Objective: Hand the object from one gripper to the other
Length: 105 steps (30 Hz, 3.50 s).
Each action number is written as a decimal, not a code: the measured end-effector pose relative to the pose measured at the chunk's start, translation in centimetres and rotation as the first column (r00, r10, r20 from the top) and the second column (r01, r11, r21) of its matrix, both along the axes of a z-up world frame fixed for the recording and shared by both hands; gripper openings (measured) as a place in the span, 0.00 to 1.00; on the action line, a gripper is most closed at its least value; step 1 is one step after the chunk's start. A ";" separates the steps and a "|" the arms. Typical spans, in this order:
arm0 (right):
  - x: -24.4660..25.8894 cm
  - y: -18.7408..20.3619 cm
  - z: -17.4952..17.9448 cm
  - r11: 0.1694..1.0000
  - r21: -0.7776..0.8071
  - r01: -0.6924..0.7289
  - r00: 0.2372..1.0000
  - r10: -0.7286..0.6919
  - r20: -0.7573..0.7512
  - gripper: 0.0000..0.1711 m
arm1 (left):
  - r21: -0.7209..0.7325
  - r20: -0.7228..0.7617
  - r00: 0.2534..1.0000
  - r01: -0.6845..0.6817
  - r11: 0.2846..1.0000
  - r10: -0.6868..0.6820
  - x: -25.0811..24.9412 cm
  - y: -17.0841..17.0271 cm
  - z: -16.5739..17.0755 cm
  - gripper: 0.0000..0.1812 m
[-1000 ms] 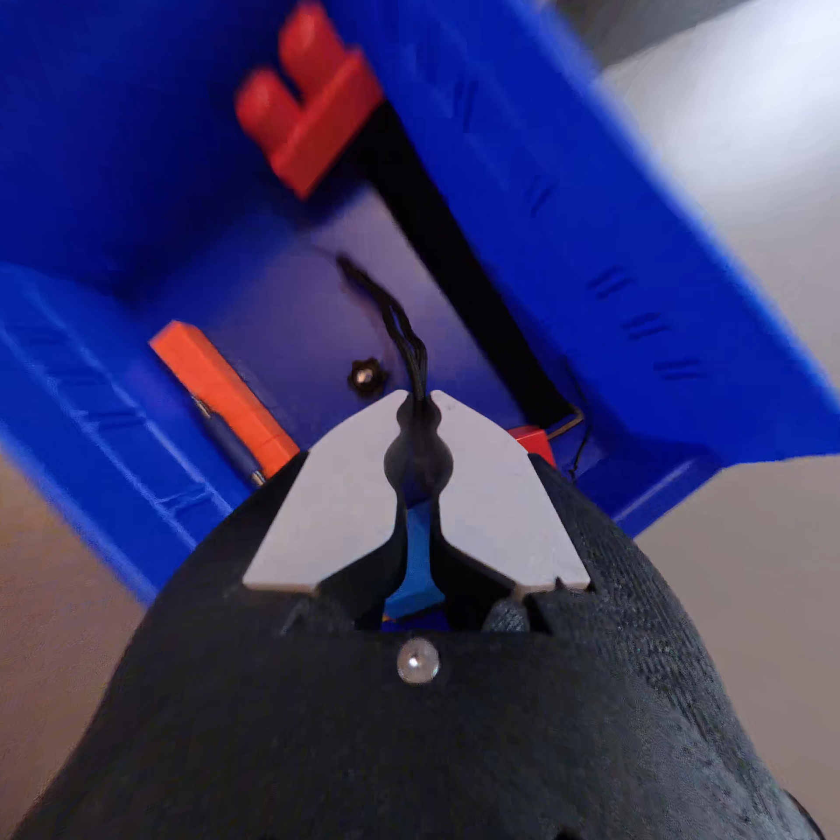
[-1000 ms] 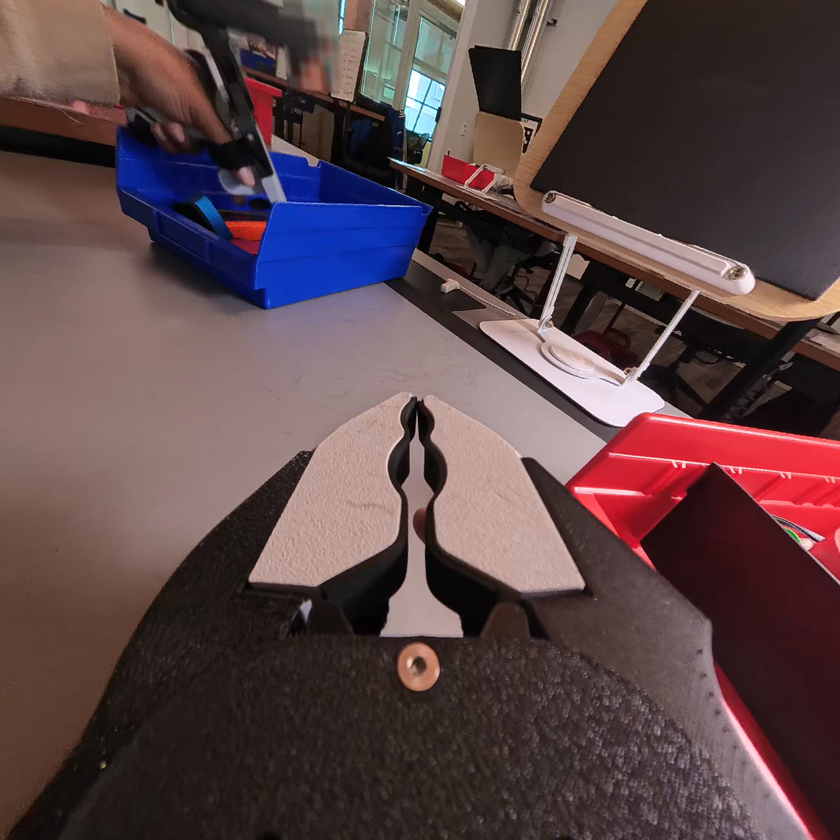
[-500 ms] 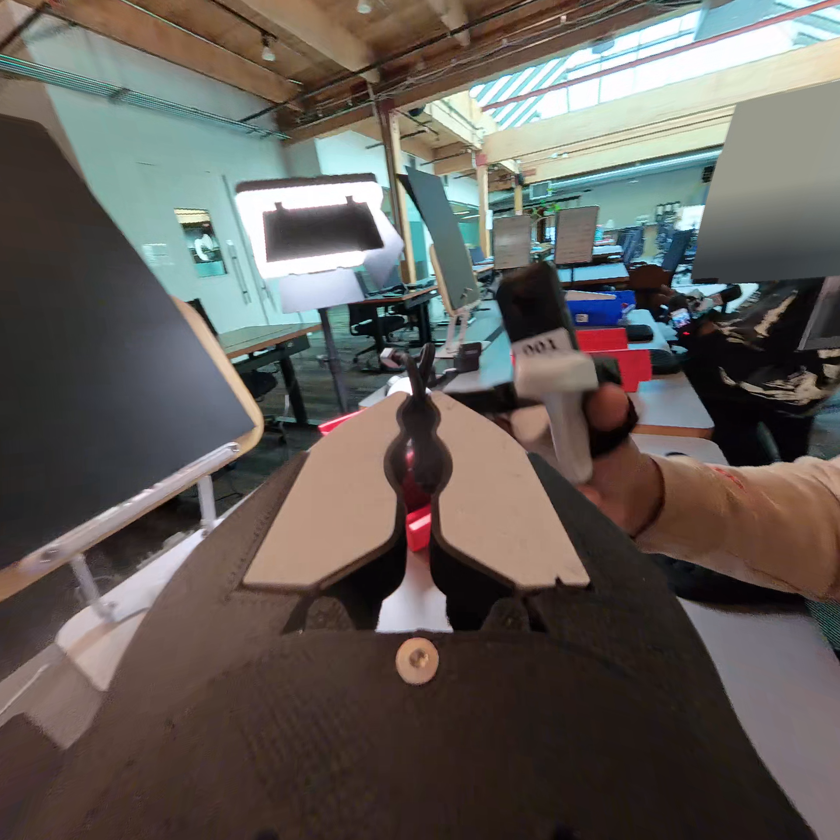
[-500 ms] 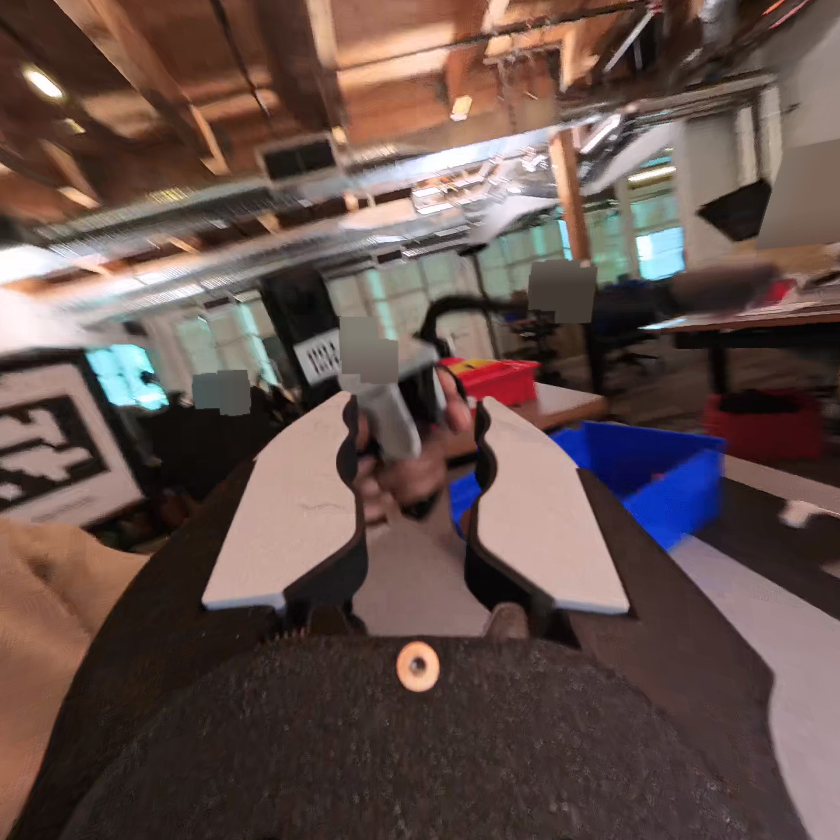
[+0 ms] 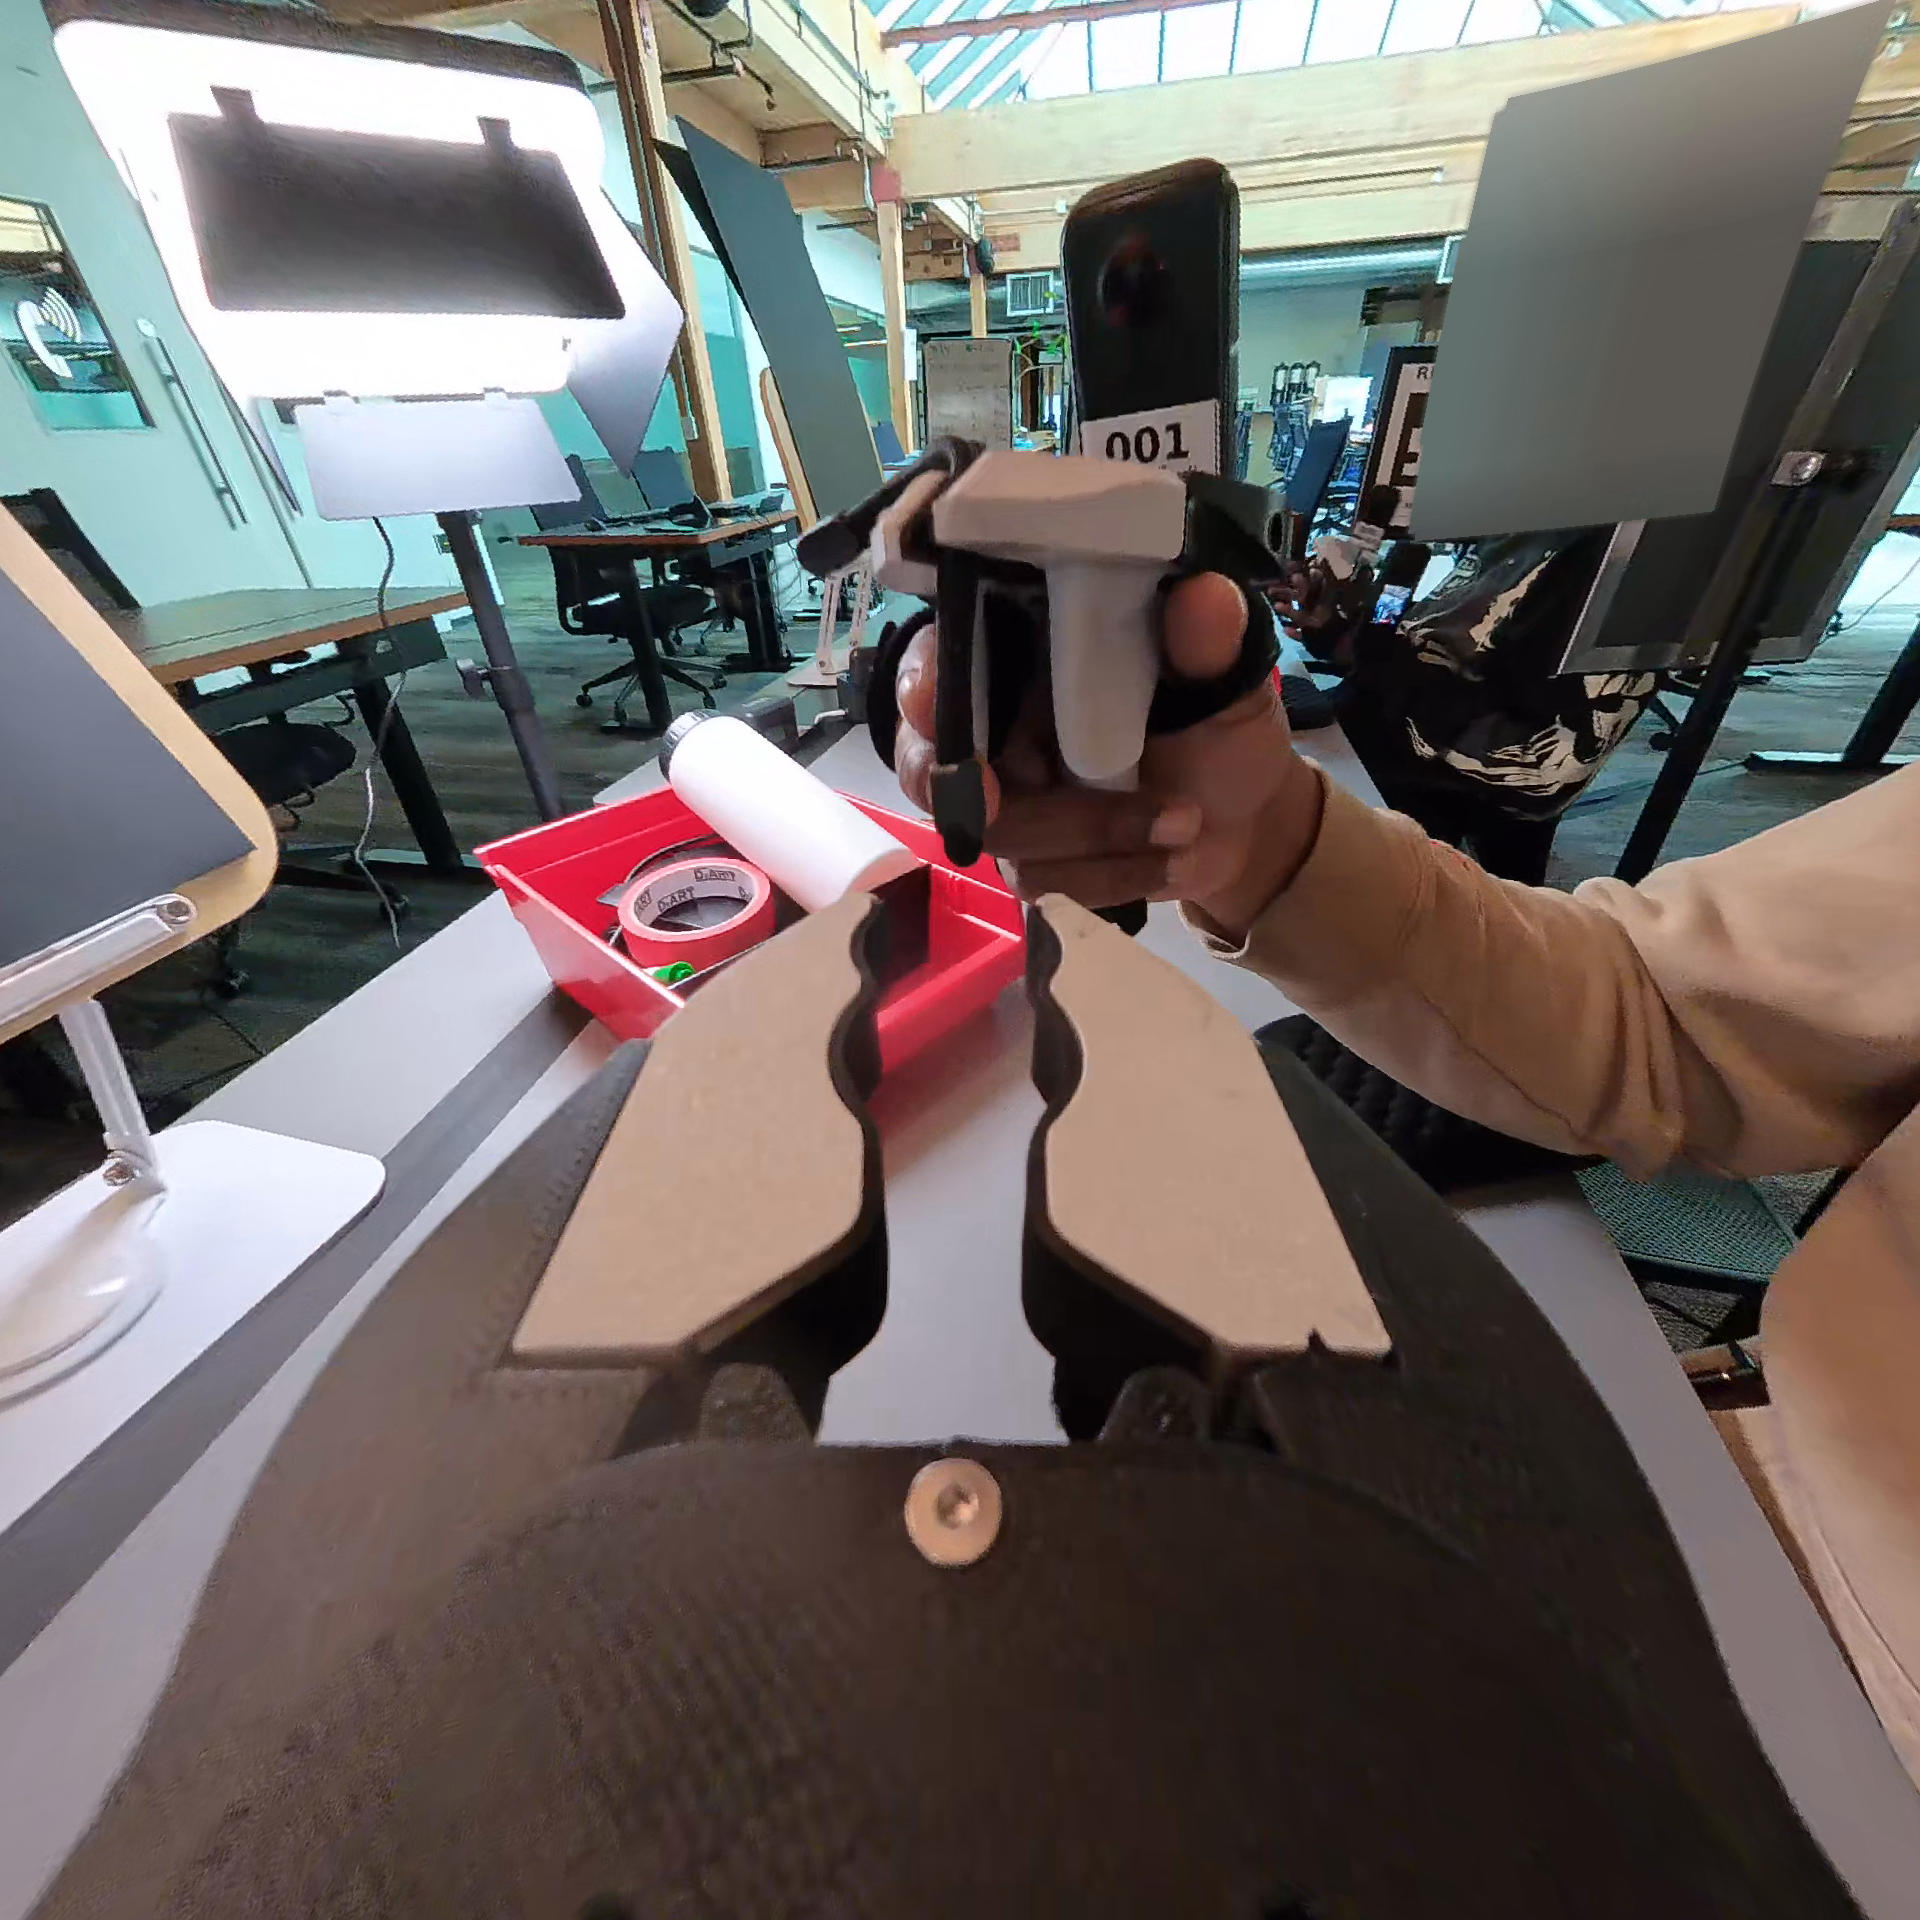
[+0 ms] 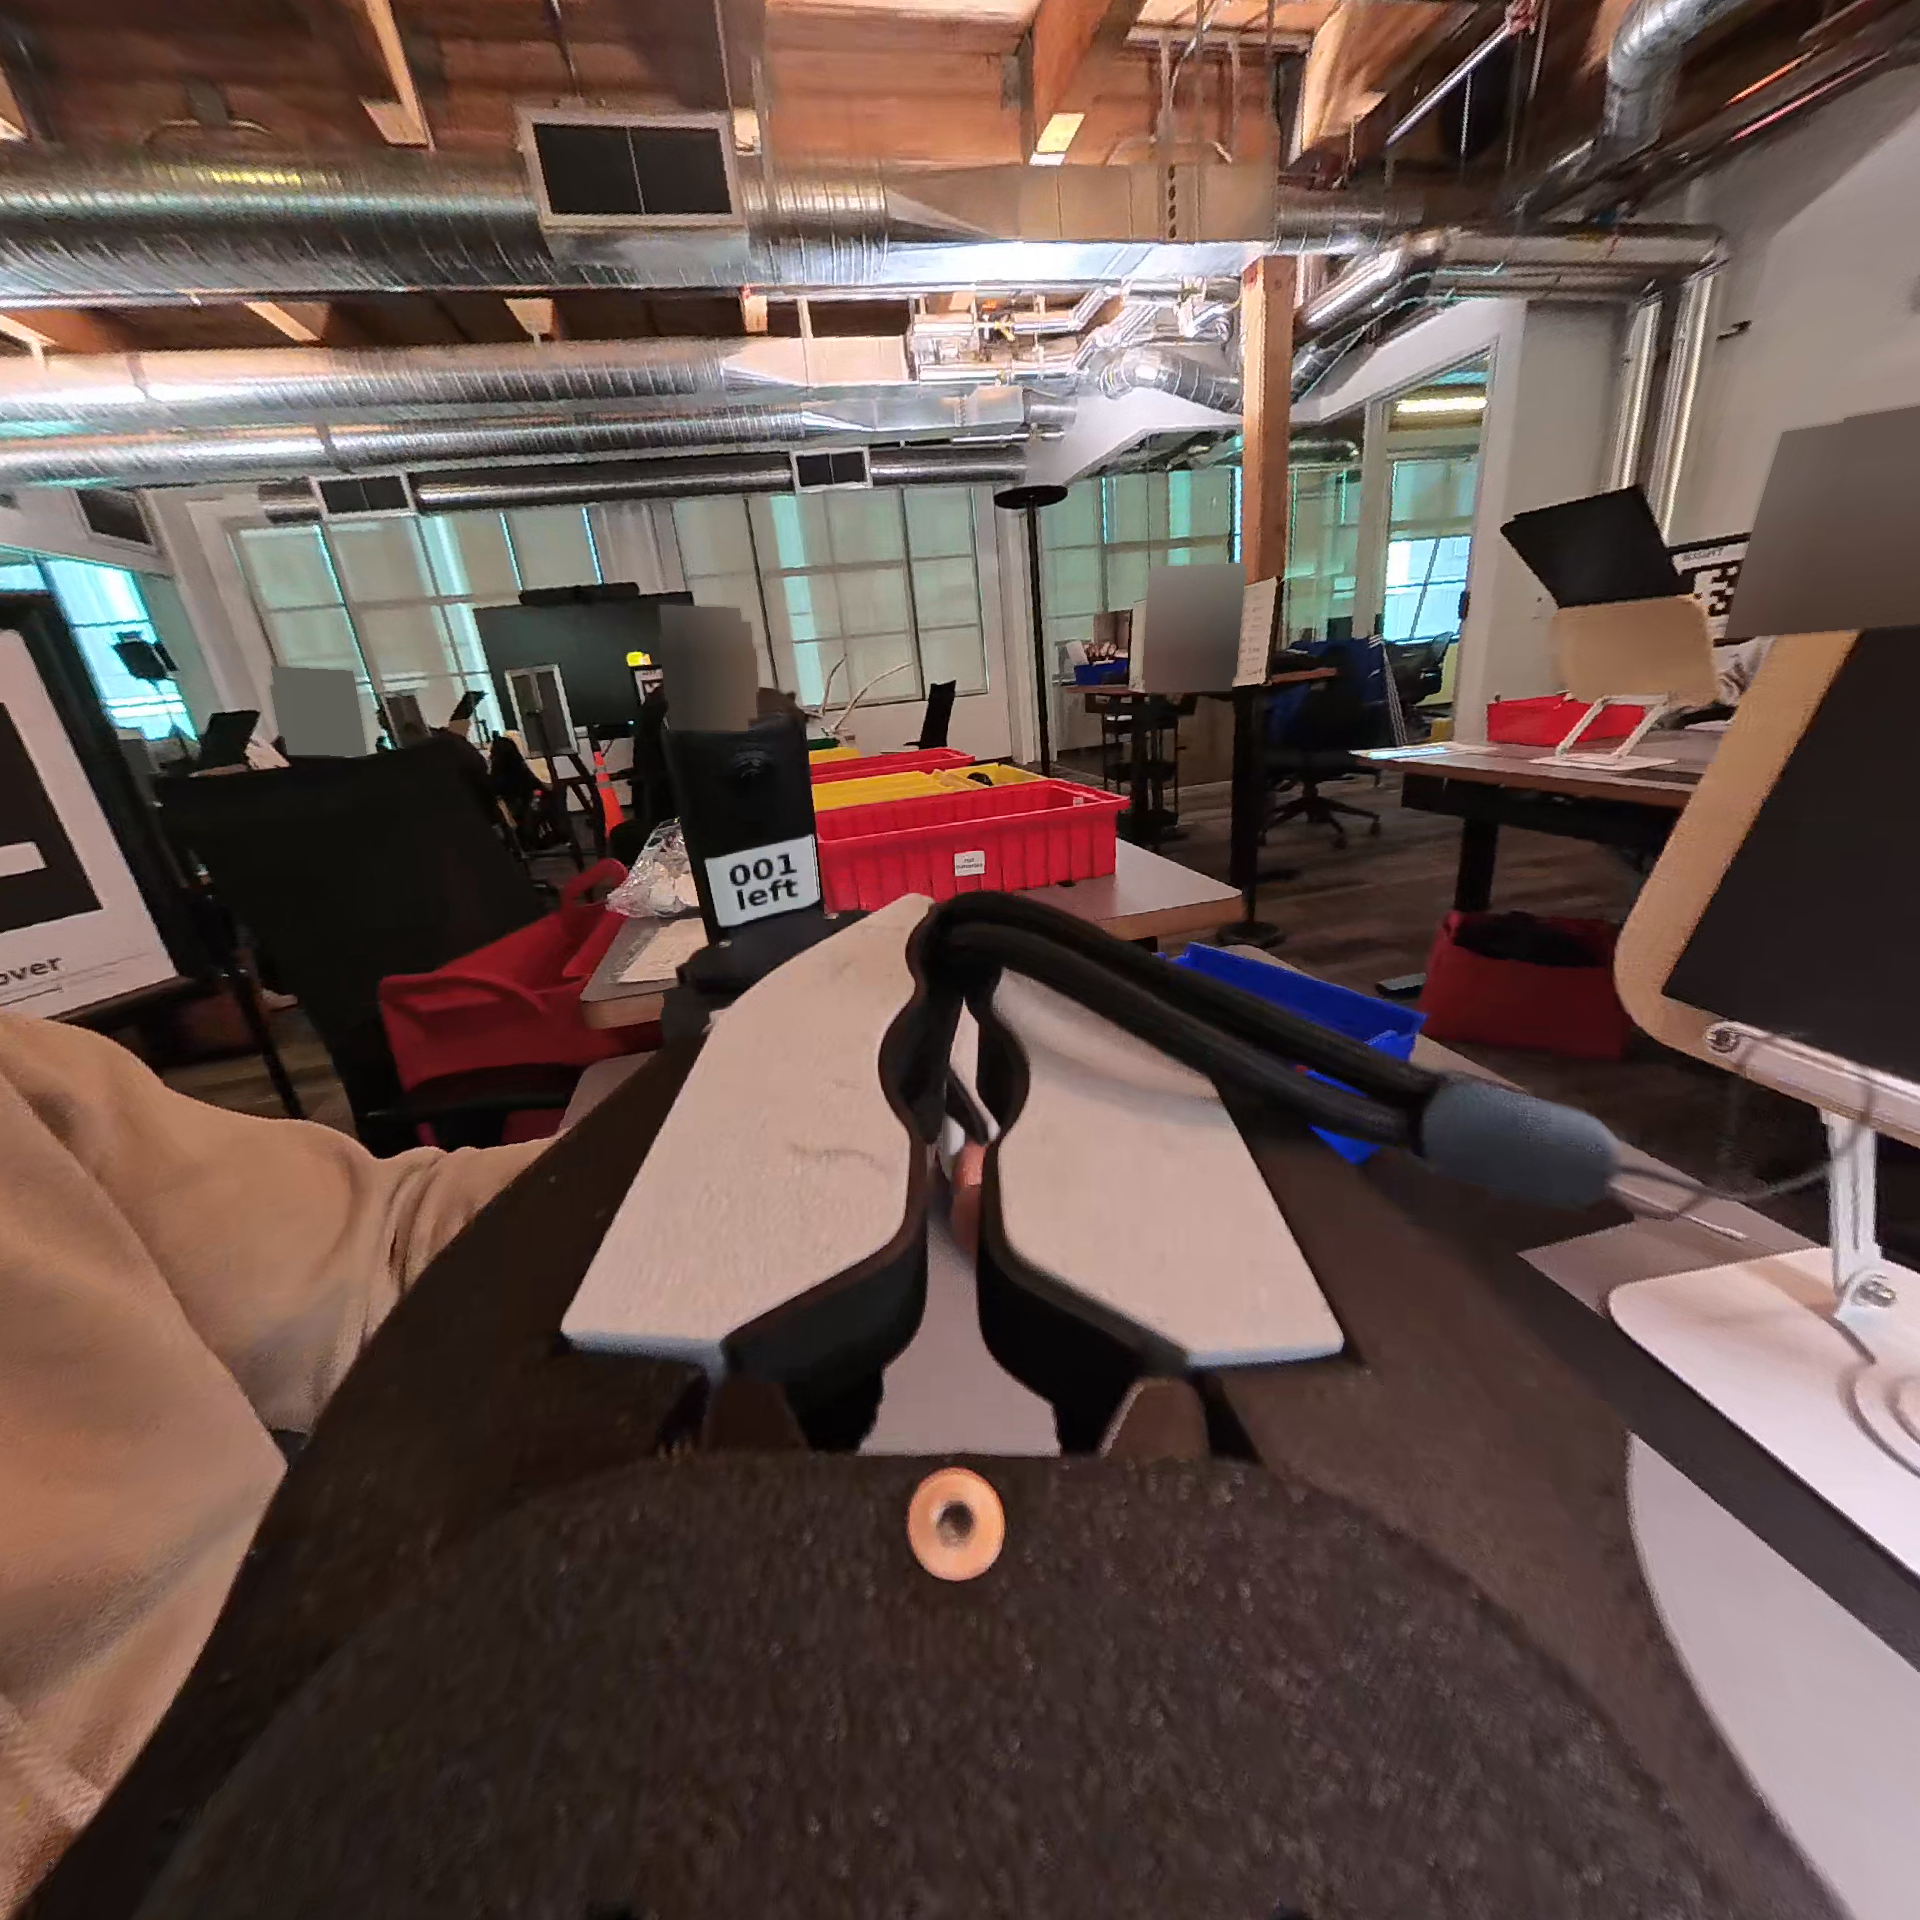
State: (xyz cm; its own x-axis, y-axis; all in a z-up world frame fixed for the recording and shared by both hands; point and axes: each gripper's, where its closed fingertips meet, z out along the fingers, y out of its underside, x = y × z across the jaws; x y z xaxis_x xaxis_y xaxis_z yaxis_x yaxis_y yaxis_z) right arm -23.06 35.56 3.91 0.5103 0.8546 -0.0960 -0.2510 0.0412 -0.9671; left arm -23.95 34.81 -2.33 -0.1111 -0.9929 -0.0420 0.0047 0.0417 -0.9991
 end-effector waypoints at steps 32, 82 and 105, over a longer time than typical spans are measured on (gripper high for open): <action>-2.6 -1.5 -7.1 0.970 -0.185 -0.155 0.902 0.215 0.375 0.03 | -0.133 0.046 0.985 0.170 0.976 -0.165 -1.3 -0.4 0.1 0.17; -1.9 -1.9 -6.0 0.989 0.031 -0.148 0.905 0.122 0.408 0.03 | -0.142 -0.182 0.964 0.169 0.975 -0.193 -0.2 -2.0 -3.4 0.21; -4.7 -0.6 -8.9 0.949 -0.127 -0.289 0.924 0.311 0.224 0.02 | -0.188 -0.049 0.992 0.106 0.976 -0.118 -0.7 -0.6 -0.5 0.02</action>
